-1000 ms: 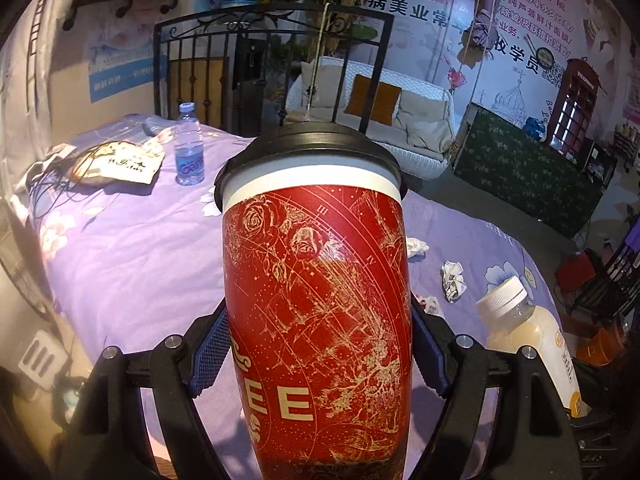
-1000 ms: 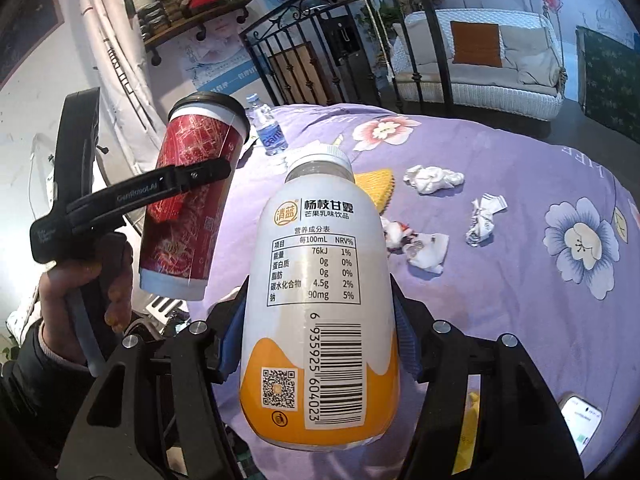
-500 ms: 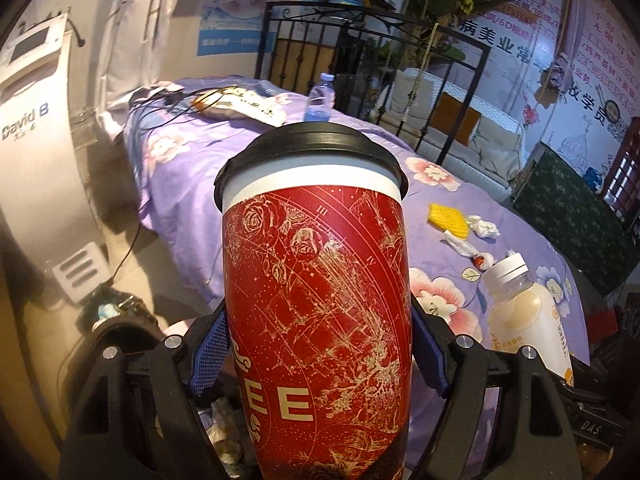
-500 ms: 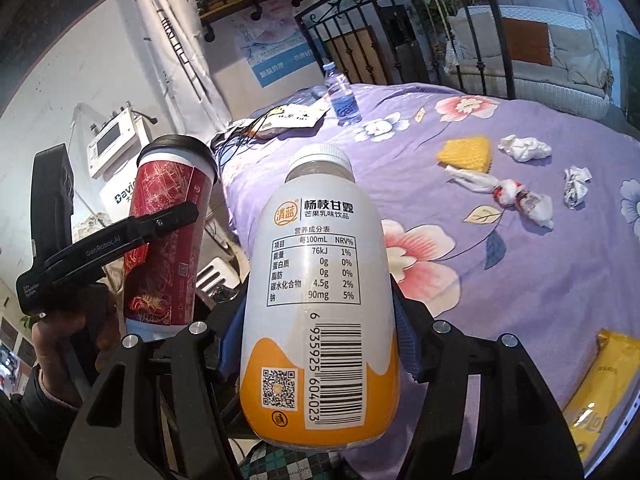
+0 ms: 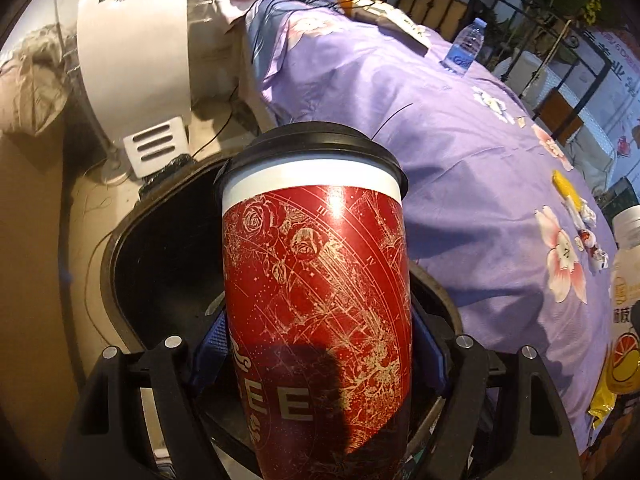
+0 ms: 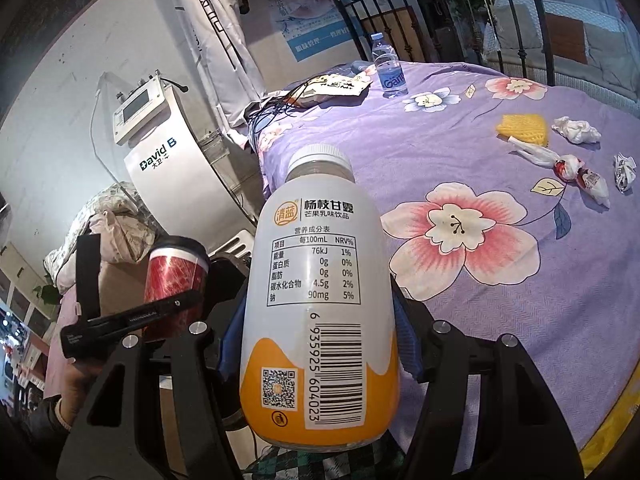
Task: Collect trash
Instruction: 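Carry the red cup and bottle to the bin while opening both grippers to drop them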
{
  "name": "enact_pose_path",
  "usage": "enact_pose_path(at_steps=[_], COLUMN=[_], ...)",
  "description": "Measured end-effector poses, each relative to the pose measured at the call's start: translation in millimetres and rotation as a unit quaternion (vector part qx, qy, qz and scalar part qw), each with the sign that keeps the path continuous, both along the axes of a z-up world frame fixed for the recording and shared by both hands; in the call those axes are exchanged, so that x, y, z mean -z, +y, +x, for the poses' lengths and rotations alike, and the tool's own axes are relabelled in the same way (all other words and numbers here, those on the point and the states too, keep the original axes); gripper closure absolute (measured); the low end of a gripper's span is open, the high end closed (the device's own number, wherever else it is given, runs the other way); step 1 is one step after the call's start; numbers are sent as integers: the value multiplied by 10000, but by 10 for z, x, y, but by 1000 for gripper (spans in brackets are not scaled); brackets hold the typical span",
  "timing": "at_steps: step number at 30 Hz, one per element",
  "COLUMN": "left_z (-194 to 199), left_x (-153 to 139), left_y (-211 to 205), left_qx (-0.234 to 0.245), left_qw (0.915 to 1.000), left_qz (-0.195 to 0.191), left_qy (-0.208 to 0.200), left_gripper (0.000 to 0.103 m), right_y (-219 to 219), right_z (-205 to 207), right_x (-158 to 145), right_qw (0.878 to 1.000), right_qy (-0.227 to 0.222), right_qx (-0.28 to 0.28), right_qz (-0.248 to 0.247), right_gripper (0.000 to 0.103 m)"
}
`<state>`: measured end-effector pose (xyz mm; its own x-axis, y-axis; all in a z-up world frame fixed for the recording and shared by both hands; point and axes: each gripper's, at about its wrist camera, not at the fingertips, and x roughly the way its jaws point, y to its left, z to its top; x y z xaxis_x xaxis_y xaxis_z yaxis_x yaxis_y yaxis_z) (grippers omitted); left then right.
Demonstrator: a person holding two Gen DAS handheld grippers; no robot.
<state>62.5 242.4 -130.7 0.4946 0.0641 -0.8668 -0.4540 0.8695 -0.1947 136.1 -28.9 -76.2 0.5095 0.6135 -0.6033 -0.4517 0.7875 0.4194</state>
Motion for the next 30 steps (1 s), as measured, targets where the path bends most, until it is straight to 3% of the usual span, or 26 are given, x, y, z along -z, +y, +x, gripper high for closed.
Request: enact_pose_path(at_steps=[7,11,15,19,25,30], left_z=[96,127,85,30,-155,-183], left_x=[470,577,475,211,-213,-447], left_y=[116,92,143,214,372,484], left_qx=[-163,-101,-135,-292,-672,-975], left_qw=[9956,9917,9928,9966,9977,9945], left_qz=[-617,-710,-748,-444,-80,261], left_qy=[681,1063,921,625,46,-274], left_gripper=[26,25,21,19,14,13], right_y=[-5,-3,61,162,480,919], right_z=[-3,11,17,14,-58,-118], right_x=[29,57,92,121,162,306], right_qw=[10000,10000,9998,9992,9938,9823], right_qy=[19,63,107,163,198,426], right_qx=[-13,-5,-97,-353,-1097,-1811], right_qz=[-49,-68,-100,-56,-20,-196], right_gripper=[41,41,41,41,41,41])
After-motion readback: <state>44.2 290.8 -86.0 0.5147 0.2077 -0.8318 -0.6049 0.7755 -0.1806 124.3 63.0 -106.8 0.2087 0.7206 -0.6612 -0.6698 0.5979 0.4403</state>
